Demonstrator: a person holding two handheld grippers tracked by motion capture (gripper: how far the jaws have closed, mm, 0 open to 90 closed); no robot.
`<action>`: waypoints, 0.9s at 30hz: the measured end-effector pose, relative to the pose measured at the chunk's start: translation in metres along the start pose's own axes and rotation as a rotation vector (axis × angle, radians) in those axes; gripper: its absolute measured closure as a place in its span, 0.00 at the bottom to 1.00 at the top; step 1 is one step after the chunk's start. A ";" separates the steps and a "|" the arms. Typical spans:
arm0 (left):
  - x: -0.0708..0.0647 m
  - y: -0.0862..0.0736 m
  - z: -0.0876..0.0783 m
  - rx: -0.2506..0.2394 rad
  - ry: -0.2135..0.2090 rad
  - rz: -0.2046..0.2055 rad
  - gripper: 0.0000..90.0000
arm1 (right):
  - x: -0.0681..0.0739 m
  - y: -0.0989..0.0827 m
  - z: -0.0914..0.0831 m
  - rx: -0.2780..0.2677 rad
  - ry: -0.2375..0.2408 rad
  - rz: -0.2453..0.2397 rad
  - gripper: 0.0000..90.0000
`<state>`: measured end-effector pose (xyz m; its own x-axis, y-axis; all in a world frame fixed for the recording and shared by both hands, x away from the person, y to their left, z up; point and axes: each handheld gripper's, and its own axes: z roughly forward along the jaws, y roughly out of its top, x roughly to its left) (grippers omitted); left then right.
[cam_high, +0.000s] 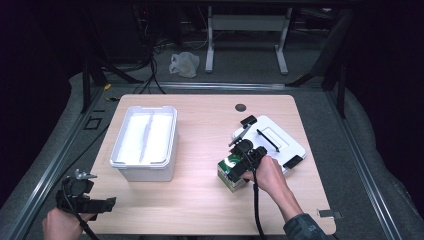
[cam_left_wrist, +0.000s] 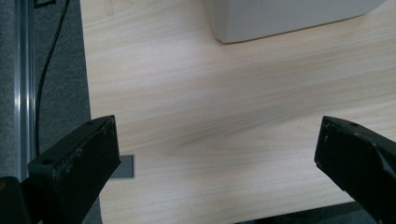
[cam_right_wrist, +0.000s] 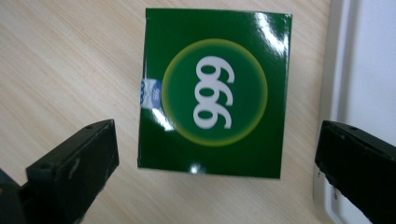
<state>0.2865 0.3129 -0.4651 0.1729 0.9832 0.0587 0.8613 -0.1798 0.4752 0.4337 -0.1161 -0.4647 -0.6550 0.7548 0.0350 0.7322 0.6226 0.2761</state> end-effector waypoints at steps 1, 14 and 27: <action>0.000 0.000 0.000 0.000 0.000 0.000 0.00 | 0.000 0.002 0.002 0.005 -0.006 -0.003 0.00; 0.008 -0.016 -0.008 -0.003 0.018 -0.025 0.00 | -0.002 0.022 0.032 0.069 -0.012 0.008 0.00; 0.008 -0.017 -0.008 -0.004 0.014 -0.024 0.00 | 0.003 0.025 0.035 0.071 -0.019 -0.004 0.17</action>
<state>0.2694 0.3246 -0.4658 0.1452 0.9876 0.0595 0.8634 -0.1558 0.4799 0.4566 -0.0915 -0.4914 -0.6551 0.7554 0.0158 0.7411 0.6384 0.2077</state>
